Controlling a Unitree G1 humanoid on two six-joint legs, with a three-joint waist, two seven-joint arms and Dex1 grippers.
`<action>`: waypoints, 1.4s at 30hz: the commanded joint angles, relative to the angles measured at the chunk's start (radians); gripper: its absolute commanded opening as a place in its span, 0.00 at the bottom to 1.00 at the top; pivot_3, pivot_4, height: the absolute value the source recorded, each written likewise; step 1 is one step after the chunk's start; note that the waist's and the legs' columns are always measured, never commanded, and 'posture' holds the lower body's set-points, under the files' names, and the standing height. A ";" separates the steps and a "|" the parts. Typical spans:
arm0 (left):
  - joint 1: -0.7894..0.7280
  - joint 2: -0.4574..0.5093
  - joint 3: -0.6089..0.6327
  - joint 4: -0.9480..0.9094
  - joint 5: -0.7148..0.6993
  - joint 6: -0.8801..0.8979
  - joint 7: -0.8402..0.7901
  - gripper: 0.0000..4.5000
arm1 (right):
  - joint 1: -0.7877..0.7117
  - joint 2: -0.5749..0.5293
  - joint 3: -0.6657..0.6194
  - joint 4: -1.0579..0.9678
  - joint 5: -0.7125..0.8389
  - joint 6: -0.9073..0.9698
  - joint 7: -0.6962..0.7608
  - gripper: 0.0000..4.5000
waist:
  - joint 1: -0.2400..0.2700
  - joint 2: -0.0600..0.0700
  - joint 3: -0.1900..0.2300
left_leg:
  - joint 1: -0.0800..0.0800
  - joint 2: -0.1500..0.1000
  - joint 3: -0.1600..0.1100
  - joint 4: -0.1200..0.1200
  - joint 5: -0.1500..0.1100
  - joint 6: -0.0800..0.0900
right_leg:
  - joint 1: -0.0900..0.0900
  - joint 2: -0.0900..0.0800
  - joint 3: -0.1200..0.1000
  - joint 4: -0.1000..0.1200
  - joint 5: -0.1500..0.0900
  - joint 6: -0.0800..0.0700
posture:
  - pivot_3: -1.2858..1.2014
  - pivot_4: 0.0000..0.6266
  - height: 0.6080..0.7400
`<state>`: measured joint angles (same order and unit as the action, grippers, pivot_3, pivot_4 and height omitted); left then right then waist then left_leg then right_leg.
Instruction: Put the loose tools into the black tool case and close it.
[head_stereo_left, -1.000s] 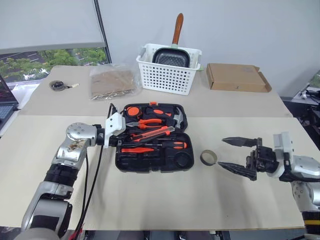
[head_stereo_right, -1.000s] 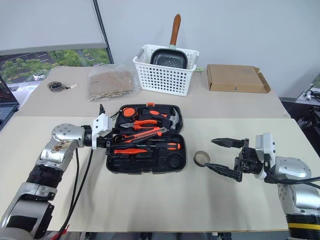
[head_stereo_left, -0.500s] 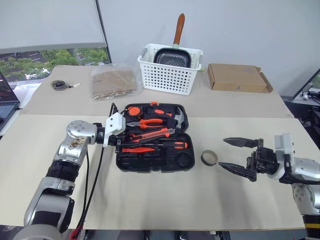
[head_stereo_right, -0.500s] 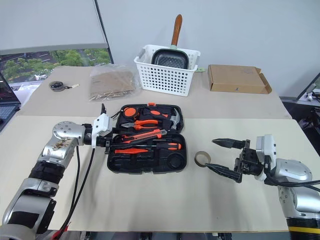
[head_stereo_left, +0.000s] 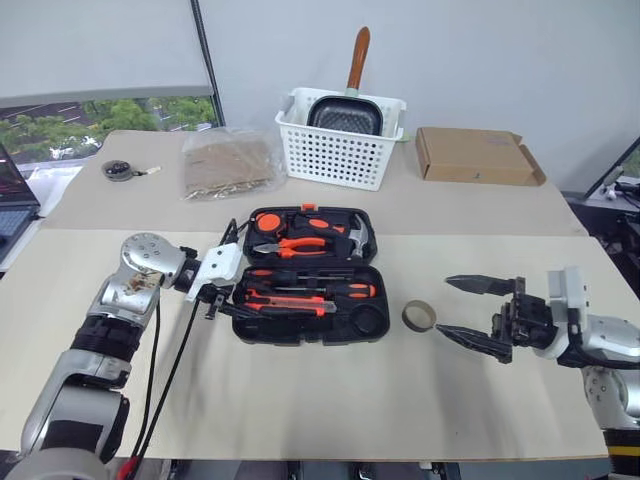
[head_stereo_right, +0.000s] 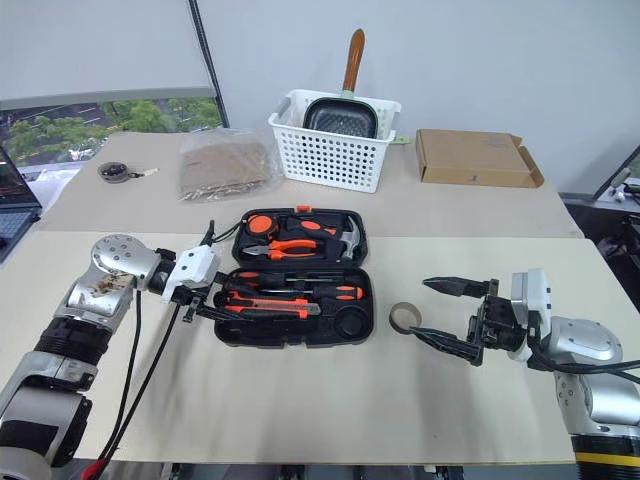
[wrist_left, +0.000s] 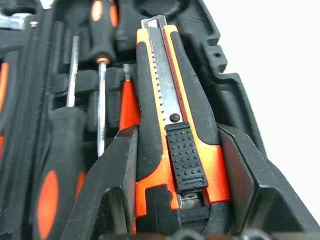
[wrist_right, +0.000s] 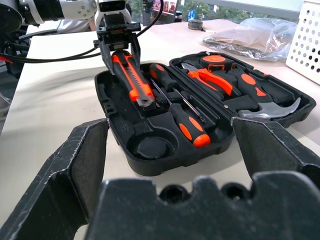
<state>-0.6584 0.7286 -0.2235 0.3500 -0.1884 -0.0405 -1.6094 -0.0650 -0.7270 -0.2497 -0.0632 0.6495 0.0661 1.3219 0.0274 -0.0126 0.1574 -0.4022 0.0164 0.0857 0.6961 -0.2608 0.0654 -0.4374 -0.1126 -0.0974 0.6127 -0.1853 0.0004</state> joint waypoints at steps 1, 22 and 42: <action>0.004 0.010 -0.007 -0.050 0.004 0.003 -0.002 0.40 | -0.014 0.003 -0.010 -0.027 0.013 0.002 0.000 1.00 | 0.000 0.000 0.000 | 0.000 0.000 0.000 0.000 0.000 0.000 | 0.000 0.000 0.000 0.000 0.000 0.000 | 0.52 0.24 0.70; 0.041 -0.010 -0.036 -0.062 0.064 -0.023 0.050 0.62 | -0.024 -0.001 -0.007 -0.047 0.015 0.021 -0.013 1.00 | 0.012 0.000 0.000 | 0.002 0.000 0.000 0.002 0.000 0.000 | 0.002 0.000 0.001 0.000 0.000 0.001 | 0.52 0.24 0.70; 0.047 -0.060 0.073 -0.256 -0.181 0.238 0.083 0.67 | -0.072 0.008 0.022 -0.026 0.003 0.030 -0.008 1.00 | 0.010 0.000 0.000 | 0.003 0.000 0.001 0.002 -0.001 0.001 | 0.003 0.001 0.002 0.001 0.000 0.001 | 0.52 0.24 0.70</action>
<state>-0.6250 0.6798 -0.1426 0.1353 -0.3561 0.2026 -1.5332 -0.1144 -0.7197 -0.2203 -0.0771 0.6477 0.0952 1.3084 0.0371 -0.0125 0.1572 -0.3993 0.0162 0.0866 0.6984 -0.2615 0.0667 -0.4346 -0.1120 -0.0956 0.6139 -0.1852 0.0015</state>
